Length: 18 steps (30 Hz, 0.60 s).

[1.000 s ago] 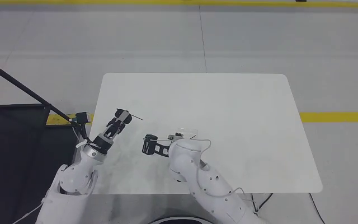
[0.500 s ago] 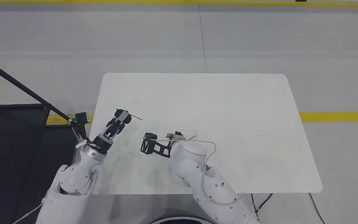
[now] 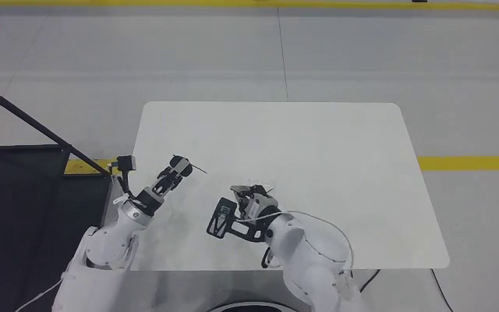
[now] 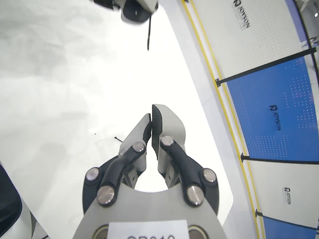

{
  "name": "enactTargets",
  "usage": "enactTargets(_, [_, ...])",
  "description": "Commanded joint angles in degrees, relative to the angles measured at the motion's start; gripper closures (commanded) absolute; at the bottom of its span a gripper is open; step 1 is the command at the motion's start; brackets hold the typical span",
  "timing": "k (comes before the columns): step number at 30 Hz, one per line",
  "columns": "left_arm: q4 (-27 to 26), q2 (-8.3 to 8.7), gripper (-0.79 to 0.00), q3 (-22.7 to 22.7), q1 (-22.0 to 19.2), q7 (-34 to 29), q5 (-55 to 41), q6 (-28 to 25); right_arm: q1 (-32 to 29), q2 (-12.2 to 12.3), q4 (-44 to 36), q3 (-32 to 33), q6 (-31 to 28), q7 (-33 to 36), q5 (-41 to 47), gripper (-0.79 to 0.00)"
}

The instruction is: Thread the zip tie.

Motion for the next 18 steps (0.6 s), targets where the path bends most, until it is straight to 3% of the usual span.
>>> enactTargets(1, [0.3,0.19,0.000,0.4,-0.8,-2.8,0.6,-0.2,-2.9,1.1,-2.7,2.7,-1.8,-8.5,-0.4,0.000])
enactTargets(9, [0.4,0.69,0.000,3.7,-4.6,-11.9,3.1,-0.2,-8.9,4.9,-5.9,13.4,-11.4,-36.0,-0.8,0.000])
enactTargets(18, [0.4,0.70,0.000,3.8,-4.7,-11.9,3.2,-0.1,-9.1,5.0,-5.8,13.8,-11.7,-36.7,-0.8,0.000])
